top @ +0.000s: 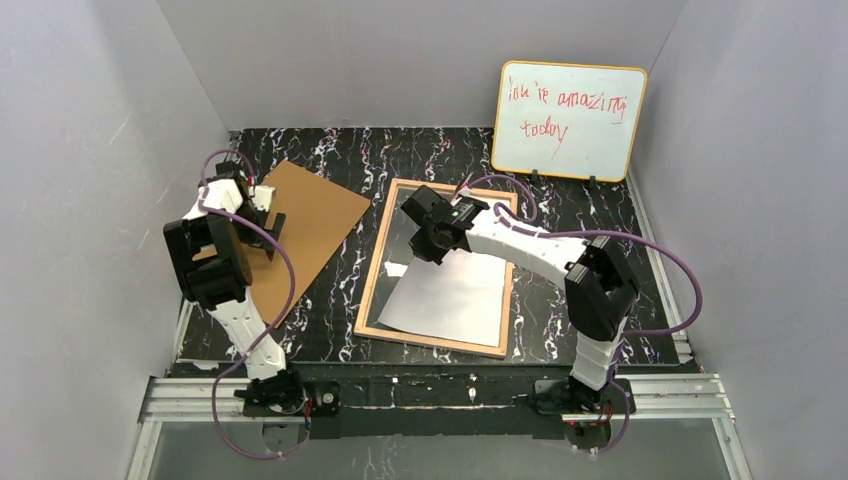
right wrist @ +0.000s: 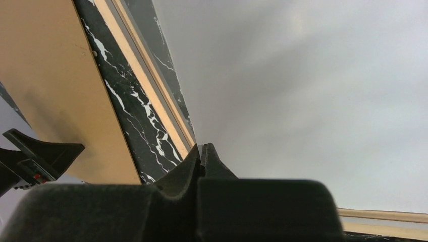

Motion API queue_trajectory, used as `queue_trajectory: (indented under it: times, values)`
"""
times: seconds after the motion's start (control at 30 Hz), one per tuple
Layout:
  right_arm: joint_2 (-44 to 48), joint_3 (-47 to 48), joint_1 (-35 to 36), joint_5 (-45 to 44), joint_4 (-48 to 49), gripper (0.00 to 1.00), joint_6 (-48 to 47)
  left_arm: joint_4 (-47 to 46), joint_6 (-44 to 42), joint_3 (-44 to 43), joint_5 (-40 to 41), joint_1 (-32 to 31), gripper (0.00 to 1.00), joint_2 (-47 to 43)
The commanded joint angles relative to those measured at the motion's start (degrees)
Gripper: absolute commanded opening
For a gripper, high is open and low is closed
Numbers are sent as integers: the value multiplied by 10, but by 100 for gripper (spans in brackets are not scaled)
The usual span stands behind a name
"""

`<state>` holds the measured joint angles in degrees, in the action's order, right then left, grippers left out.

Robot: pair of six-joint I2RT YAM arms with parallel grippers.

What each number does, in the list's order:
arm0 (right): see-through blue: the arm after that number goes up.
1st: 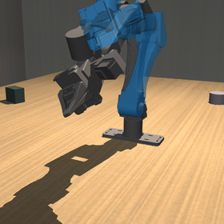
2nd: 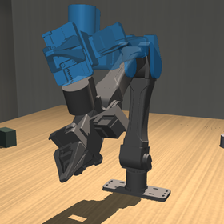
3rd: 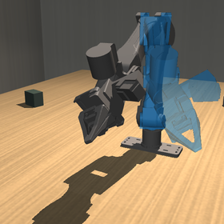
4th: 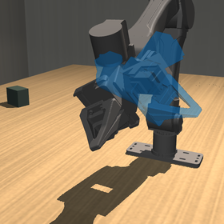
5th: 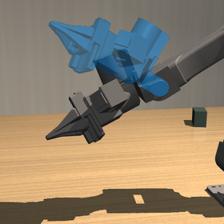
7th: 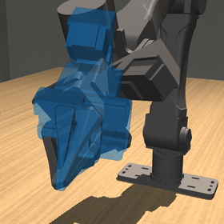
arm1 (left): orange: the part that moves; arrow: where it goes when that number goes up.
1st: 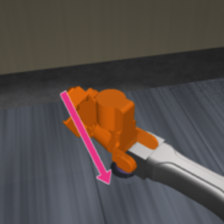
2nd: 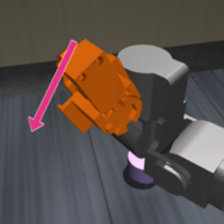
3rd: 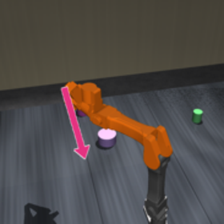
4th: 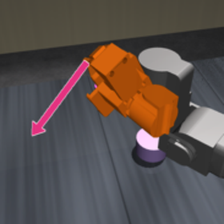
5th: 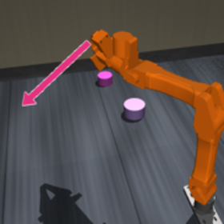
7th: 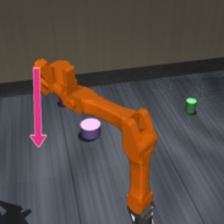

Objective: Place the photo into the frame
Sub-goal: Turn over the photo from the photo frame.

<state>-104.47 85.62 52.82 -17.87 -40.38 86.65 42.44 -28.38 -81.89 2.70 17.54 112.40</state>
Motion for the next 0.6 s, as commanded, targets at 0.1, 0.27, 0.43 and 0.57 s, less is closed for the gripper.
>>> queue_trajectory:
  times: [0.1,0.27,0.43,0.57]
  values:
    - [18,-1,-8,-26,-8,1,-11,27,-4,0,-1,-6,98,-29]
    - [25,-14,-19,-34,-2,3,-22,39,-7,-6,0,-5,98,-31]
    - [23,-12,-21,-34,3,4,-31,49,-7,-14,2,-5,98,-31]
    - [17,-12,-21,-29,9,6,-33,54,-9,-19,5,-6,98,-30]
